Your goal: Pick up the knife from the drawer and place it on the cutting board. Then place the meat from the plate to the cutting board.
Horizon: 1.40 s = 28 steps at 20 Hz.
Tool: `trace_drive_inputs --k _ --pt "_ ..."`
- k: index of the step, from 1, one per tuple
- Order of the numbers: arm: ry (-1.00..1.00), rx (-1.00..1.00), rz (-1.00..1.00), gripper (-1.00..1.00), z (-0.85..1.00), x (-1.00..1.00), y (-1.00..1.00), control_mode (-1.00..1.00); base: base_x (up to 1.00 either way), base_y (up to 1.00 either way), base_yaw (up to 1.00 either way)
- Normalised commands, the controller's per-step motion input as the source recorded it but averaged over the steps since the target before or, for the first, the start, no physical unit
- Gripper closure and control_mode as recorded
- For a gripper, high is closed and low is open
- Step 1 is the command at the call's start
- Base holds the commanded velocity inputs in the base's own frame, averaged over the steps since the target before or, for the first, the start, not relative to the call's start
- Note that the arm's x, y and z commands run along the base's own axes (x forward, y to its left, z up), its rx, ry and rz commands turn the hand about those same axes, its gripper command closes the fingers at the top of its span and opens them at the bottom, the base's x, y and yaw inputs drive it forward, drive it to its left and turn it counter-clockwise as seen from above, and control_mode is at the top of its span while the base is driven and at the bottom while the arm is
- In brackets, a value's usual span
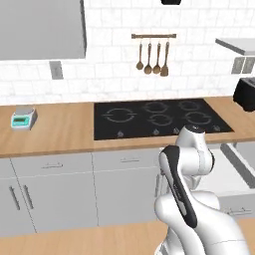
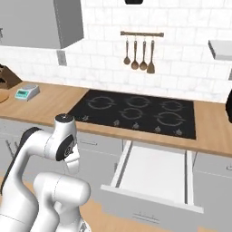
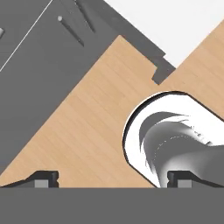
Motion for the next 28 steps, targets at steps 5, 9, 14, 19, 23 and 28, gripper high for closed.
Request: trace_drive_inputs --k 5,9,14,19,23,28 --pt "0.00 0.00 0.00 -1.00 0.00 0.00 0.00 1.00 0.34 1.00 0.00" --pt "0.00 0.00 0.00 -1.00 0.00 0.00 0.00 1.00 0.63 1.00 -0.01" --pt "0.00 0.00 0.00 -1.00 0.00 0.00 0.00 1.00 0.77 1.00 -0.02" --pt "0.00 0.00 0.00 -1.00 0.00 0.00 0.00 1.00 0.74 1.00 -0.02" --pt "0.00 0.00 0.00 -1.00 0.00 0.00 0.00 1.00 0.72 1.00 -0.02" --pt "0.00 0.00 0.00 -1.00 0.00 0.00 0.00 1.00 0.62 1.00 -0.01"
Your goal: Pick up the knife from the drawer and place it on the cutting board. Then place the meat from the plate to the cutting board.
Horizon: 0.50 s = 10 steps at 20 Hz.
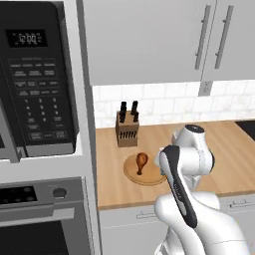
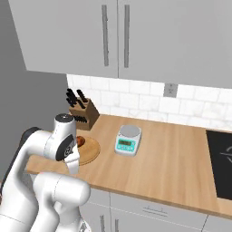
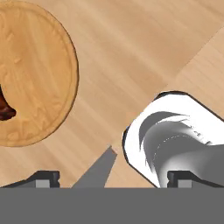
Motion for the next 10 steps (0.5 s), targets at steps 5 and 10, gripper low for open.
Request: trace_drive_inputs --k 5,10 --pt "0.00 -0.14 0.00 -1.00 -0.07 0.37 0.25 -1.00 0.10 0.18 0.00" --pt "0.00 -0.06 0.09 -1.00 -0.01 0.49 -0.01 -1.00 0.00 0.00 0.00"
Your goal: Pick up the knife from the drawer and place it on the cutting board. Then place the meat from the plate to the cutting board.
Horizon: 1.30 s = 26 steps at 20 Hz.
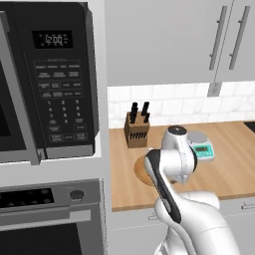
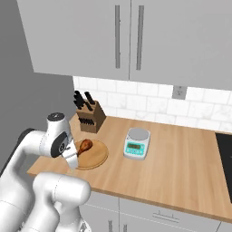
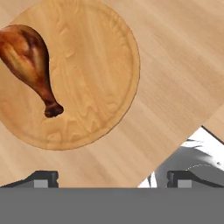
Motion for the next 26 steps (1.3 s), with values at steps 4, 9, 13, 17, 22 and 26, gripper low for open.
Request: trace_drive_inputs --k 4,9,13,17,22,26 --pt "-0.01 -0.01 0.15 -1.00 -0.03 0.44 -0.13 -1.00 0.00 0.00 0.00" --pt "0.00 -0.01 0.08 -1.00 -0.02 0.42 -0.03 -1.00 0.00 0.00 0.00" --pt "0.00 -0.03 0.00 -1.00 -0.23 0.46 0.00 -1.00 0.00 0.00 0.00" --pt "0.00 0.00 0.00 -1.00 -0.27 0.55 0.00 -1.00 0.00 0.00 0.00" --pt "0.00 0.00 0.00 -1.00 -0.26 0.37 0.00 -1.00 0.00 0.00 0.00" --pt "0.00 0.00 0.00 -1.00 -0.26 0.42 0.00 -1.00 0.00 0.00 0.00"
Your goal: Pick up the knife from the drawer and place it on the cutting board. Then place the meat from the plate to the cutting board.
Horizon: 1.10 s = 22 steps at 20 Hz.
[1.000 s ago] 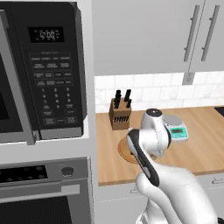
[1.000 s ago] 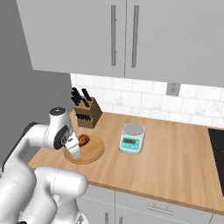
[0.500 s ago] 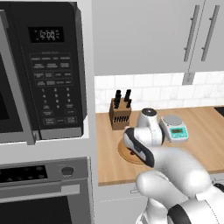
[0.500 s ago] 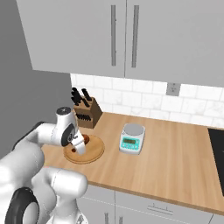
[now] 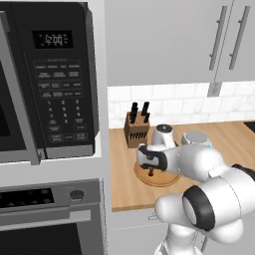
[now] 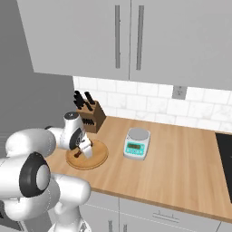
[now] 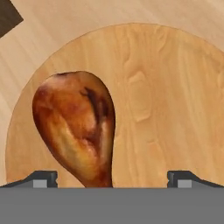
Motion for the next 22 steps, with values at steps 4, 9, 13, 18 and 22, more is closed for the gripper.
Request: trace_drive_inputs --k 4,9,13,18,22 --pt "0.00 0.00 0.00 -1.00 -0.25 0.40 0.00 -1.00 0.00 0.00 0.00" --pt "0.00 0.00 0.00 -1.00 -0.26 0.38 0.00 -1.00 0.00 0.00 0.00" --pt "0.00 -0.01 0.00 1.00 -0.28 0.26 0.00 -1.00 0.00 0.00 0.00" --pt "0.00 -0.04 0.00 1.00 -0.15 0.00 0.00 -1.00 0.00 0.00 0.00" --pt "-0.07 -0.05 0.00 1.00 -0.12 -0.14 0.00 -1.00 0.00 0.00 0.00"
